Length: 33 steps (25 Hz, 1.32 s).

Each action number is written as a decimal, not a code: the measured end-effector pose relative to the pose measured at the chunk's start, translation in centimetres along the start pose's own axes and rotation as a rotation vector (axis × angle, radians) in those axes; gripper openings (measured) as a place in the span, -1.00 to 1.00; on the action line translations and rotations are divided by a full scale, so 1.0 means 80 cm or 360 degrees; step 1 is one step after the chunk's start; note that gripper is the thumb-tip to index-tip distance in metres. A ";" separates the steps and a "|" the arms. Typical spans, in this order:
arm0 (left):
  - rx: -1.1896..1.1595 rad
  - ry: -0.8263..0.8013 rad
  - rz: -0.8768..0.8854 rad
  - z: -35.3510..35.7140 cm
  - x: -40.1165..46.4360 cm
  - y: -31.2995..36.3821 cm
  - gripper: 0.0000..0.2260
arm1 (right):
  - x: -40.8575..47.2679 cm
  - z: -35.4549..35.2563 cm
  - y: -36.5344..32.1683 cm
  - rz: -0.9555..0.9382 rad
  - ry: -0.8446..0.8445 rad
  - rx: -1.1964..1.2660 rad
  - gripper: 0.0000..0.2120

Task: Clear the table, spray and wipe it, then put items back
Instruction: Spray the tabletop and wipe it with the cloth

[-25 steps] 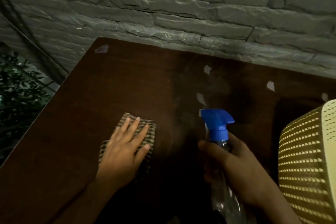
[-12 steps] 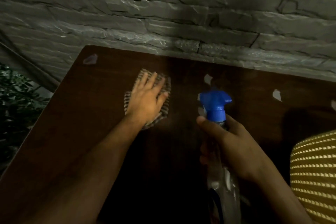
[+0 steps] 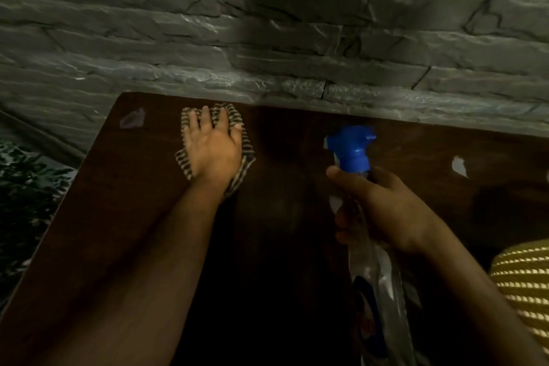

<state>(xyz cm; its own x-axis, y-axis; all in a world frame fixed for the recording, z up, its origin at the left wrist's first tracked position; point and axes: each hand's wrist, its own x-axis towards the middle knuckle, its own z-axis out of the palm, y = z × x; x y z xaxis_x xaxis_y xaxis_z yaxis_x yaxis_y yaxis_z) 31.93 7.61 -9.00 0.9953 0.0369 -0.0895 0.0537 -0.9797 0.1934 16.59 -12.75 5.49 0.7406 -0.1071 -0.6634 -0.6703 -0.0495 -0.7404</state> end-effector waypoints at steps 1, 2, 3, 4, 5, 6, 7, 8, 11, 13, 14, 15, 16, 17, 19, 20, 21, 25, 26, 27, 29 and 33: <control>-0.0008 0.0008 0.0026 0.003 -0.006 0.014 -0.49 | 0.003 0.001 -0.002 -0.0005 0.0021 0.0009 -0.67; -0.0016 0.0020 0.0130 0.007 -0.018 0.023 -0.49 | 0.005 0.000 -0.003 -0.0027 0.0044 0.0023 -0.68; -0.0030 0.0026 0.0273 0.011 -0.033 0.026 -0.50 | 0.007 -0.002 -0.007 -0.0053 0.0063 0.0038 -0.67; -0.0056 0.0025 0.0403 0.012 -0.046 0.024 -0.51 | 0.008 -0.005 -0.011 -0.0072 0.0073 0.0050 -0.67; -0.0081 0.0009 0.0484 0.012 -0.058 0.017 -0.51 | 0.007 -0.008 -0.014 -0.0074 0.0074 0.0060 -0.67; -0.0101 -0.0008 0.0512 0.012 -0.064 0.009 -0.51 | 0.004 -0.011 -0.016 -0.0069 0.0071 0.0069 -0.66; -0.0107 -0.0011 0.0498 0.012 -0.064 0.005 -0.50 | 0.001 -0.016 -0.018 -0.0058 0.0073 0.0073 -0.64; -0.0113 -0.0002 0.0462 0.012 -0.058 0.004 -0.49 | -0.003 -0.022 -0.017 -0.0041 0.0089 0.0066 -0.65; -0.0174 0.0035 0.0327 0.010 -0.021 0.027 -0.51 | -0.015 -0.038 -0.008 -0.0014 0.0221 0.0046 -0.78; -0.0170 0.0045 0.0245 0.011 -0.006 0.050 -0.51 | -0.026 -0.047 0.002 0.0000 0.0265 0.0051 -0.77; -0.0156 0.0044 0.0195 0.013 -0.002 0.061 -0.51 | -0.031 -0.048 0.007 0.0013 0.0278 0.0048 -0.76; -0.0148 0.0048 0.0146 0.016 -0.002 0.073 -0.51 | -0.037 -0.047 0.011 0.0018 0.0290 0.0051 -0.74; -0.0144 0.0051 0.0119 0.021 -0.004 0.087 -0.51 | -0.042 -0.046 0.015 0.0023 0.0302 0.0062 -0.73; -0.0146 0.0053 0.0143 0.024 -0.012 0.103 -0.51 | -0.045 -0.043 0.018 0.0029 0.0308 0.0077 -0.72; -0.0183 0.0026 0.0448 0.032 -0.044 0.133 -0.48 | -0.049 -0.036 0.024 0.0055 0.0315 0.0125 -0.78; -0.0197 -0.0042 0.0692 0.035 -0.068 0.140 -0.45 | -0.050 -0.034 0.027 0.0074 0.0319 0.0161 -0.82; -0.0184 -0.0131 0.0944 0.034 -0.096 0.136 -0.43 | -0.052 -0.033 0.029 0.0094 0.0311 0.0196 -0.83; -0.0113 -0.0055 0.1142 0.026 -0.142 0.046 -0.51 | -0.063 -0.039 0.033 0.0145 0.0277 0.0250 -0.76; -0.0136 0.0027 0.0991 0.026 -0.129 0.039 -0.52 | -0.065 -0.043 0.035 0.0143 0.0283 0.0250 -0.75; -0.0118 0.0036 0.0817 0.023 -0.112 0.046 -0.52 | -0.066 -0.044 0.036 0.0136 0.0290 0.0236 -0.75; -0.0144 0.0056 0.0613 0.030 -0.070 0.102 -0.53 | -0.070 -0.043 0.039 0.0113 0.0317 0.0226 -0.78; -0.0203 -0.0087 0.0915 0.040 -0.067 0.170 -0.51 | -0.072 -0.036 0.047 0.0093 0.0275 0.0222 -0.78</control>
<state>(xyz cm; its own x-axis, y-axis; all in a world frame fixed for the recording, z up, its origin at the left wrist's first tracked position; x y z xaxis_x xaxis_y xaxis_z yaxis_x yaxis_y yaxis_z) 27.03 -6.57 -9.02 0.8621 -0.5065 0.0148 -0.4805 -0.8079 0.3412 9.66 -15.19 6.89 0.6738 -0.2748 -0.6859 -0.6900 0.0982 -0.7171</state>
